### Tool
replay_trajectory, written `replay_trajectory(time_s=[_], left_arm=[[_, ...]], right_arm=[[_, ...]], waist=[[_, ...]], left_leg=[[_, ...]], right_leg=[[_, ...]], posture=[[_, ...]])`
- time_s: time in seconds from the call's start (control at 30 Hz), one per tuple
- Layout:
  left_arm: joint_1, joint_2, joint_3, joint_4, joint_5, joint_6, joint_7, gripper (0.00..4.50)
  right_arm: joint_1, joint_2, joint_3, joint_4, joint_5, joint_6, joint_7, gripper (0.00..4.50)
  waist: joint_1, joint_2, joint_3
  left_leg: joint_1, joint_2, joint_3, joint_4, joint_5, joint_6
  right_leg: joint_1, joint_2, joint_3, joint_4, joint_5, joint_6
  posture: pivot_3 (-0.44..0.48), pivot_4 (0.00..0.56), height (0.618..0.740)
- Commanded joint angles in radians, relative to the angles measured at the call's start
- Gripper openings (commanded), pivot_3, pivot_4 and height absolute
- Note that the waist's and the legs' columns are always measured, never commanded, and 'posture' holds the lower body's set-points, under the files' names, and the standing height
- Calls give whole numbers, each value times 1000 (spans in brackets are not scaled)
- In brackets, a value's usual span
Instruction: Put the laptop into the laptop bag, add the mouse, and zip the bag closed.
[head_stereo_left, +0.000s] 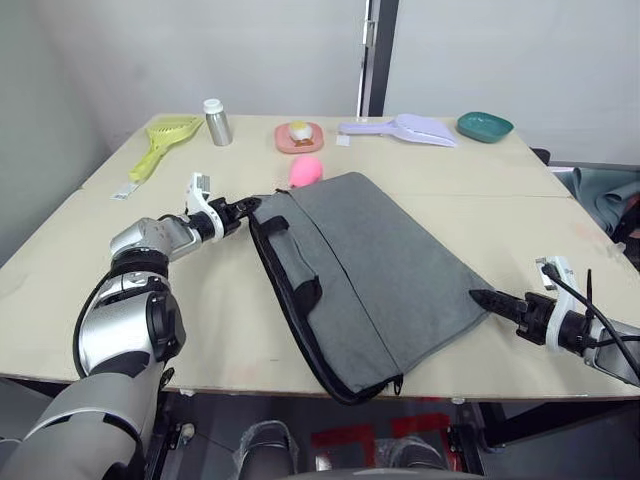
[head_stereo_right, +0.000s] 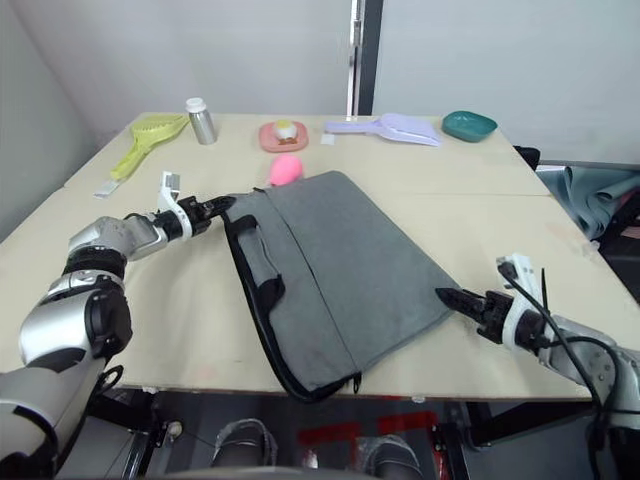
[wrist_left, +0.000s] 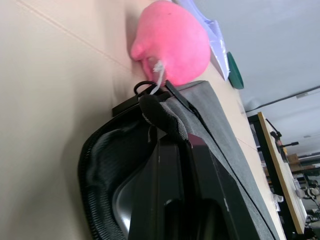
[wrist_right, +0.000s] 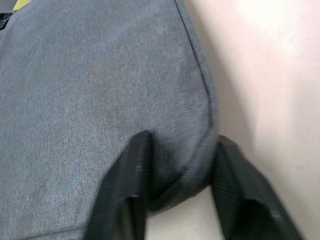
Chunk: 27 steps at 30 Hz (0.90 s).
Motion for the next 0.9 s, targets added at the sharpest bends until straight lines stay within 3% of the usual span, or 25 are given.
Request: replay_trajectory(time_s=[0.03, 0.07, 0.27, 0.47, 0.6, 0.77, 0.9], left_arm=[[11, 10, -7, -80, -35, 36, -24, 0], [59, 21, -33, -181, -46, 90, -41, 0], [346, 55, -60, -682, -165, 338, -29, 0], [541, 34, 20, -968, -262, 479, 63, 0], [597, 24, 59, -1036, -295, 512, 109, 0], [634, 28, 66, -1045, -315, 508, 133, 0], [639, 35, 55, -1007, -310, 473, 127, 0]], right_arm=[[-36, -10, 7, 5, -11, -2, 18, 332], [-125, -30, 66, 44, -70, -19, 20, 68], [-609, -10, 379, 344, -377, -90, 25, 68], [-958, 142, 549, 811, -641, -332, 90, 68], [-1085, 184, 538, 1073, -732, -456, 94, 68], [-1151, 161, 487, 1165, -720, -415, 234, 1900], [-1082, 55, 467, 998, -694, -275, 352, 3288]], waist=[[-1, 0, 0], [-8, 0, 0], [-51, 2, 1], [-48, 2, 0], [-37, 1, 0], [-24, 1, 0], [-20, 1, 0]], left_leg=[[0, 0, 0, 0, 0, 0], [0, 0, 0, 0, 0, 0], [0, 1, 4, 1, 3, -5], [-7, 2, 6, 3, 5, -2], [-9, 1, 4, 3, 5, 5], [-9, 1, 4, 5, 3, 8], [-10, 1, 4, 5, 5, 10]], right_leg=[[0, 0, 0, 0, 0, 0], [0, 0, 0, 0, 0, 0], [-5, 1, 2, 6, 1, -2], [-13, 2, 2, 8, -1, -6], [-15, 1, 0, 9, -1, -8], [-15, 1, 0, 9, -1, -10], [-16, 1, -1, 10, -1, -10]], posture=[[0, 150, 740], [0, 150, 740], [0, 150, 740], [0, 150, 740], [0, 150, 740], [0, 150, 740], [0, 150, 740]])
